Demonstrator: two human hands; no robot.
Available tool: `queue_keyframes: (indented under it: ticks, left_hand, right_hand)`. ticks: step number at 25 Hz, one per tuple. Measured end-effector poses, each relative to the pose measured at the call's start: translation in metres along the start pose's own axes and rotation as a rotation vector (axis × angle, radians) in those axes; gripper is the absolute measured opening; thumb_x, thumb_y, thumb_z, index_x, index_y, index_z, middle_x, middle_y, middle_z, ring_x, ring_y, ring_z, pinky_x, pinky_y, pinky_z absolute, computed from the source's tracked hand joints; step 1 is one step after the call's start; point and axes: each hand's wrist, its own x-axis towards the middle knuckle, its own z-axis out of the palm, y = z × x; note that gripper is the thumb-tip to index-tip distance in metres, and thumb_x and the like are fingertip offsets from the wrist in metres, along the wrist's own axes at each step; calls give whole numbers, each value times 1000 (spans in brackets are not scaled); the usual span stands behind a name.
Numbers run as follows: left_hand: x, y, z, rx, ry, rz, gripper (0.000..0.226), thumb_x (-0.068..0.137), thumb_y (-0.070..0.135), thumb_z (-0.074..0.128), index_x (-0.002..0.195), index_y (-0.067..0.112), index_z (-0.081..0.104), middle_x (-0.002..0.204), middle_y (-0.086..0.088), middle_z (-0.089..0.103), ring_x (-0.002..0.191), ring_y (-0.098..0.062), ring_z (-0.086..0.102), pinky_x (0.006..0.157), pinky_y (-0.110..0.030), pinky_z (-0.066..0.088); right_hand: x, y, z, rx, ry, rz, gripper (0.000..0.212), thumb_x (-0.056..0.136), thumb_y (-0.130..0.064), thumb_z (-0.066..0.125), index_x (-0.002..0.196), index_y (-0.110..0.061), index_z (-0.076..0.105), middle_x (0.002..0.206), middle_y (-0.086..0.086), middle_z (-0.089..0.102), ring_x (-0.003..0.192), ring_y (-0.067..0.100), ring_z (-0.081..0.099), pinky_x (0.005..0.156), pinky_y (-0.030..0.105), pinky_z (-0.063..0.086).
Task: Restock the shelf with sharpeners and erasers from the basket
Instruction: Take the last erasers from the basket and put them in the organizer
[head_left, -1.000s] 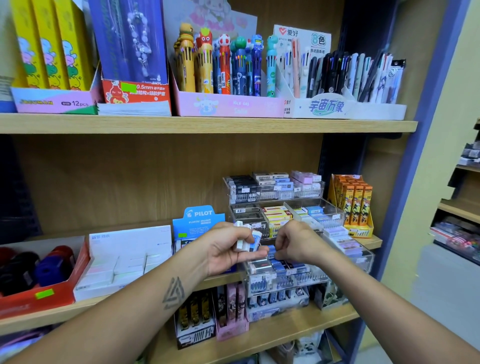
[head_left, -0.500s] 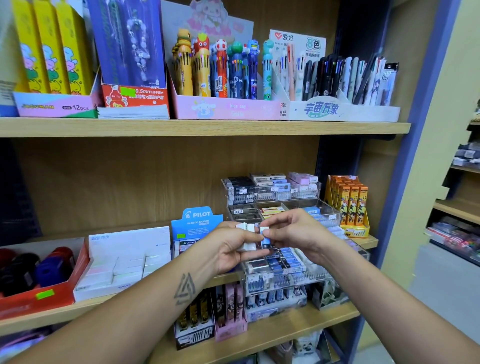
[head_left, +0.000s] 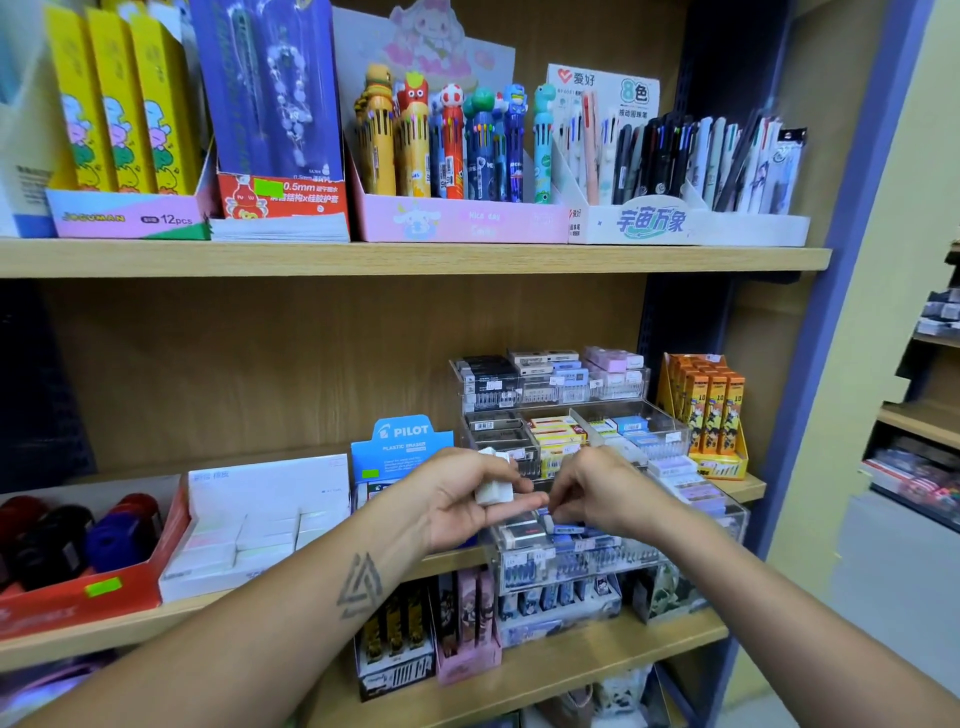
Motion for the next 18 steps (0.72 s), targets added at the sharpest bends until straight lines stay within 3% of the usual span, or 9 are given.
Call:
queue_keyframes:
  ticks: [2, 6, 11, 13, 16, 18]
  left_hand:
    - [-2, 0, -2, -38, -47, -29, 30, 90, -16, 39, 119, -13, 47, 110, -40, 62, 99, -52, 65, 77, -52, 58]
    - [-3, 0, -6, -25, -86, -32, 35, 92, -14, 33, 126, -17, 40, 114, -40, 62, 100, -51, 66, 78, -53, 57]
    - [0, -1, -13, -63, -57, -11, 31, 90, -18, 46, 120, -8, 47, 109, -38, 61, 98, -53, 66, 79, -55, 58]
    - [0, -2, -15, 15, -56, 1, 36, 88, -19, 51, 121, -6, 50, 101, -37, 64, 95, -51, 68, 78, -54, 59]
    - [-3, -1, -16, 226, -77, -1, 33, 90, -14, 56, 122, -11, 56, 110, -35, 67, 101, -46, 68, 81, -49, 60]
    - [-8, 1, -20, 266, -100, 3, 26, 91, -12, 56, 117, -11, 60, 113, -35, 65, 105, -45, 67, 83, -47, 60]
  right_hand:
    - [-2, 1, -6, 5, -48, 49, 12, 76, -30, 83, 82, -21, 77, 77, -9, 70, 71, 5, 63, 67, 22, 47]
    - [1, -2, -4, -25, -93, 109, 18, 75, -17, 85, 91, -17, 78, 87, -4, 71, 75, 7, 64, 53, 5, 38]
    - [-3, -5, -4, -15, -56, 137, 16, 83, -16, 78, 98, -19, 78, 96, -4, 72, 82, 8, 63, 62, 9, 42]
    - [-1, -15, -11, 218, 44, 135, 17, 89, -11, 69, 104, -16, 76, 89, -2, 71, 79, 12, 63, 70, 20, 47]
    - [0, -40, -12, 792, 89, 128, 14, 92, -13, 68, 104, -8, 73, 80, 10, 70, 70, 17, 62, 64, 28, 52]
    - [4, -48, -4, 847, 86, 119, 12, 89, -8, 71, 99, -1, 74, 77, 11, 70, 68, 16, 62, 63, 27, 53]
